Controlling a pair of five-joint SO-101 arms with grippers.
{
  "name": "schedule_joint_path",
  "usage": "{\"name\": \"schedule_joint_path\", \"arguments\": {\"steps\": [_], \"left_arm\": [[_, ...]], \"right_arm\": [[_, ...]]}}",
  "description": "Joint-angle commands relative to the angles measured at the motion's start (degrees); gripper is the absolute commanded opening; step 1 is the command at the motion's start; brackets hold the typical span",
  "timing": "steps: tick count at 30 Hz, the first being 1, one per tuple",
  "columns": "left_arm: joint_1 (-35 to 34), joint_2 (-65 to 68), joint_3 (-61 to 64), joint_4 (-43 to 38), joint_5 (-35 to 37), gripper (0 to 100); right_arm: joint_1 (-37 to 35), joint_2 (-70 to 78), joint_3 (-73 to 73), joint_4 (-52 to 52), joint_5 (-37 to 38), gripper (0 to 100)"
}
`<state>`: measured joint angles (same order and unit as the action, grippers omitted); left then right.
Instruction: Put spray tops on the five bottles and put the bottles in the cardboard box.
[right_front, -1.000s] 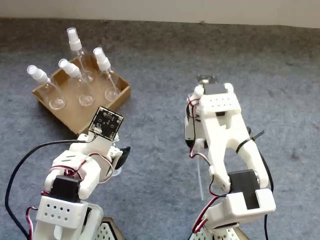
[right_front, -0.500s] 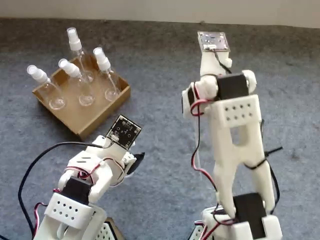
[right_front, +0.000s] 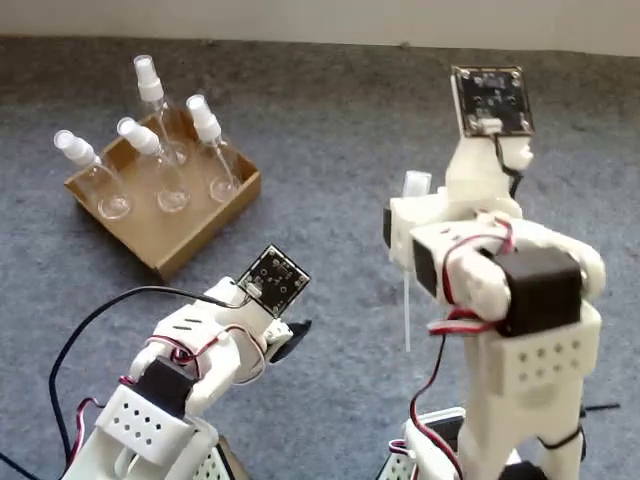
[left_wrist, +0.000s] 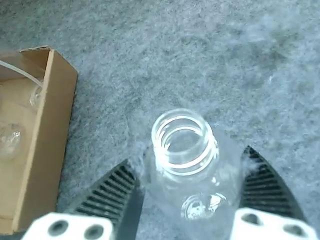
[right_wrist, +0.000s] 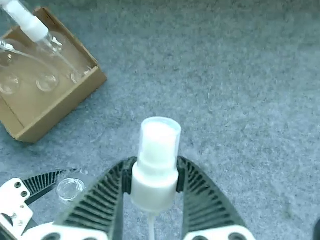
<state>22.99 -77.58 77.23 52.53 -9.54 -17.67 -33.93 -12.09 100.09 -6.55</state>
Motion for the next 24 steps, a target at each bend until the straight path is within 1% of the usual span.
{"name": "schedule_joint_path", "arguments": {"steps": [1, 6, 7, 9, 13, 15, 20, 24], "left_arm": [[2.24, -1.45, -0.31, -4.48, -0.44, 20], [7.25, -1.45, 2.95, -14.07, -0.62, 20], [8.75, -1.45, 3.82, -15.38, -0.62, 20], [11.56, -1.45, 5.14, -17.14, -0.62, 20], [15.16, -1.45, 5.32, -17.76, -0.62, 20], [16.22, -1.36, 3.91, -17.49, -0.62, 20], [18.33, -0.84, 0.57, -17.58, -0.62, 20], [18.77, -0.75, -1.27, -17.76, -0.62, 20]], "right_arm": [[-0.31, -4.09, -3.12, 0.75, 0.62, 0.5], [-0.22, -5.14, -2.42, 0.75, 0.62, 0.5], [0.31, -5.14, -1.54, 0.75, 0.62, 0.5], [3.56, -5.14, 0.31, 0.75, 0.62, 0.5], [12.18, -5.14, 4.18, -1.27, 0.62, 0.5], [14.81, -5.14, 5.85, -3.38, 0.62, 0.5], [15.08, -5.23, 9.27, -6.81, 0.62, 0.5], [15.08, -7.34, 12.44, -10.24, 0.62, 0.5]]}}
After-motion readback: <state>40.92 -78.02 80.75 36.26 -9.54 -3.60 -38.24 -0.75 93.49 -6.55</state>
